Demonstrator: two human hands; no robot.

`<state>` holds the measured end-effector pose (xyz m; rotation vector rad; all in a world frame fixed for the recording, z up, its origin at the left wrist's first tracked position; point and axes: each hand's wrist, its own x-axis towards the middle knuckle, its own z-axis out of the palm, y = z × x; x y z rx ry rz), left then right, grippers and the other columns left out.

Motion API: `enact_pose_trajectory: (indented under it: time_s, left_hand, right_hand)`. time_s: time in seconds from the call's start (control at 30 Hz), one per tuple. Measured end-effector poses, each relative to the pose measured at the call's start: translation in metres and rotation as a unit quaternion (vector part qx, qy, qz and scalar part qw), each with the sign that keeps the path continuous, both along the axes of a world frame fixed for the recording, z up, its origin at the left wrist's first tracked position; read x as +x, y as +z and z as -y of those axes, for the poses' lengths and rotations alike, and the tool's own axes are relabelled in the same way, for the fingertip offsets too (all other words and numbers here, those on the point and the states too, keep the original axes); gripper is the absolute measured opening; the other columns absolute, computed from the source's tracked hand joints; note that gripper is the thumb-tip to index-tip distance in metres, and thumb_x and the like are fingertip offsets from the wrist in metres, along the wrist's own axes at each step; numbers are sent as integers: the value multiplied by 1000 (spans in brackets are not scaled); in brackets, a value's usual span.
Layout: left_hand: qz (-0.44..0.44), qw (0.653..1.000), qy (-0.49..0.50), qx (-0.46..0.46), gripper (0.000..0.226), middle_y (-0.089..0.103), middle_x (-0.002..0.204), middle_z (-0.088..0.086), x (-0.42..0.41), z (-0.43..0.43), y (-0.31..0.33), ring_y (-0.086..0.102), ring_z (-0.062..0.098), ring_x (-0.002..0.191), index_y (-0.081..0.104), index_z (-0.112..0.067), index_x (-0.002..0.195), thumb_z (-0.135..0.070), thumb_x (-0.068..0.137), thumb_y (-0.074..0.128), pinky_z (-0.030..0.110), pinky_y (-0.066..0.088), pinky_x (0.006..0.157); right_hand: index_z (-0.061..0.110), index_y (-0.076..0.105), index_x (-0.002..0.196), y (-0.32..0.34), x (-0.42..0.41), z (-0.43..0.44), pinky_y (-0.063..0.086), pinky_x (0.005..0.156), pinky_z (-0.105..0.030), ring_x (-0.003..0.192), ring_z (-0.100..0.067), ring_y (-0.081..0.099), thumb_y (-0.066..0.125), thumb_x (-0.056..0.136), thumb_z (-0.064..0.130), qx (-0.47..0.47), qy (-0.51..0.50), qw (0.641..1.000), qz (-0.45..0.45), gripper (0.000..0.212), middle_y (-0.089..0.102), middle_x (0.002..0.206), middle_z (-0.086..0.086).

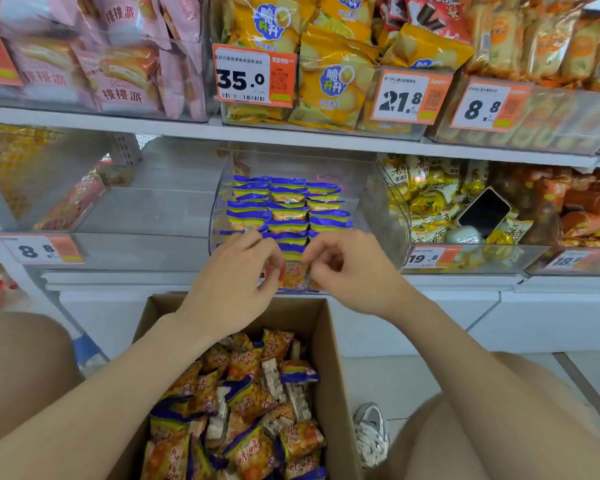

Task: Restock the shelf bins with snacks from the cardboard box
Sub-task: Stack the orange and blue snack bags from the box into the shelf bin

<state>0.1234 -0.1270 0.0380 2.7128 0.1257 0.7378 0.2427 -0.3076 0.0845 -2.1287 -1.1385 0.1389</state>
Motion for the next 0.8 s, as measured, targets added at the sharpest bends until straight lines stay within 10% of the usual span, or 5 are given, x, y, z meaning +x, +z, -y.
enact_pose_trajectory:
  time_s: [0.23,0.47,0.7,0.8]
  left_hand:
    - [-341,939,-50,21,6,65,93,-14,-44,-15,-64,61,9,84,63,-36,100,-31,98,60,37,57,74]
    - [-439,898,-27,-37,23,66,120,-1,-63,-22,-152,64,20,102,61,-27,123,-19,103,53,45,58,87]
    - [-487,872,-16,-55,49,54,141,10,-53,-15,-205,59,29,121,47,-16,145,-4,99,56,45,56,99]
    - [-496,865,-5,-80,63,47,152,9,-48,-12,-217,58,32,126,36,-18,156,-3,98,57,50,56,100]
  right_hand:
    - [17,80,93,-68,-67,-6,38,55,-8,59,-1,61,58,86,7,-182,139,973,-30,25,65,63,14]
    - [7,59,121,-167,-83,-13,53,72,-37,100,-28,66,56,98,8,-473,204,857,31,23,66,114,-12]
    - [6,14,164,-227,-86,-2,44,54,-29,90,-27,62,63,95,7,-550,169,816,-55,84,56,131,-18]
    - [3,30,155,-236,-88,2,60,76,-39,99,-32,66,67,95,12,-589,187,785,-43,71,59,129,-18]
